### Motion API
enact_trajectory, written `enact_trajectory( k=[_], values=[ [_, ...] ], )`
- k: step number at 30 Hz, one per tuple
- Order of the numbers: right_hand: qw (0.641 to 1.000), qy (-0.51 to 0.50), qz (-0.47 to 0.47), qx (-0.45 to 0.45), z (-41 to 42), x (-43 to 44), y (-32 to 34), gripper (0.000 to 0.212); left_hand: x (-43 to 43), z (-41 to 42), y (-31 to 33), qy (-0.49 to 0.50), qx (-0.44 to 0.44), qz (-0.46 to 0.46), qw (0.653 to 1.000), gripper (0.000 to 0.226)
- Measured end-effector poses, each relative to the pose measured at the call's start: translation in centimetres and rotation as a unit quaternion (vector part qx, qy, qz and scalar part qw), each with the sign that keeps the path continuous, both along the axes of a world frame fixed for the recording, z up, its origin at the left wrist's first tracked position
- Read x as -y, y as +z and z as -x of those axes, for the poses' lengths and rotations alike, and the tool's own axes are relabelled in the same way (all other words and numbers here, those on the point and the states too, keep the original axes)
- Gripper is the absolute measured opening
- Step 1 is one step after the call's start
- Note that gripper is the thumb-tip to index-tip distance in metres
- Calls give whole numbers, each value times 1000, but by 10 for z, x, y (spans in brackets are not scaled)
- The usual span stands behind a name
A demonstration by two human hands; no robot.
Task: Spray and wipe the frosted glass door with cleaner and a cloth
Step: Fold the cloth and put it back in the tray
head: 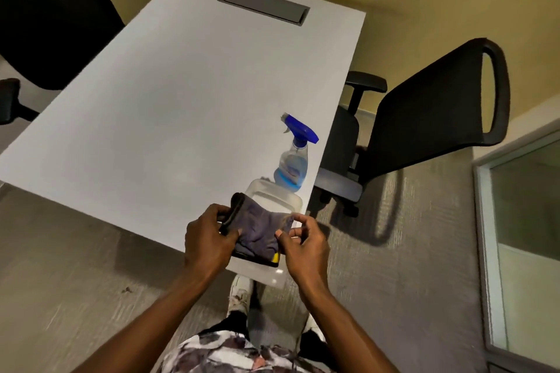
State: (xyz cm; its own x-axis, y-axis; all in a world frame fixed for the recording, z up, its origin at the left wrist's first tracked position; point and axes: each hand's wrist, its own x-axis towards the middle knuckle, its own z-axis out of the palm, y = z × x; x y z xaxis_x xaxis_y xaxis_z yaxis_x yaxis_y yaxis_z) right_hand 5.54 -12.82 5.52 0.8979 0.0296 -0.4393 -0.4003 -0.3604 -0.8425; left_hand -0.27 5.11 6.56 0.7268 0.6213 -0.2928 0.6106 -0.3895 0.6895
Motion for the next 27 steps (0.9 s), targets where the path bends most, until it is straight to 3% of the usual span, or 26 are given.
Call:
enact_trajectory(
  k=[7, 14, 21, 27],
  values=[
    [995, -32, 87, 25, 12, -20, -23, 38, -3, -5, -18, -101, -24, -7, 995, 40],
    [986, 11, 156, 64, 20, -34, -36, 43, 6, -11, -24, -133, -64, -26, 989, 32],
    [972, 69, 204, 97, 24, -43, -41, 37, 7, -17, -29, -158, -153, -117, 969, 19],
    [953, 88, 259, 133, 32, -40, -41, 16, -3, -14, -30, -185, -174, -158, 954, 16]
  ],
)
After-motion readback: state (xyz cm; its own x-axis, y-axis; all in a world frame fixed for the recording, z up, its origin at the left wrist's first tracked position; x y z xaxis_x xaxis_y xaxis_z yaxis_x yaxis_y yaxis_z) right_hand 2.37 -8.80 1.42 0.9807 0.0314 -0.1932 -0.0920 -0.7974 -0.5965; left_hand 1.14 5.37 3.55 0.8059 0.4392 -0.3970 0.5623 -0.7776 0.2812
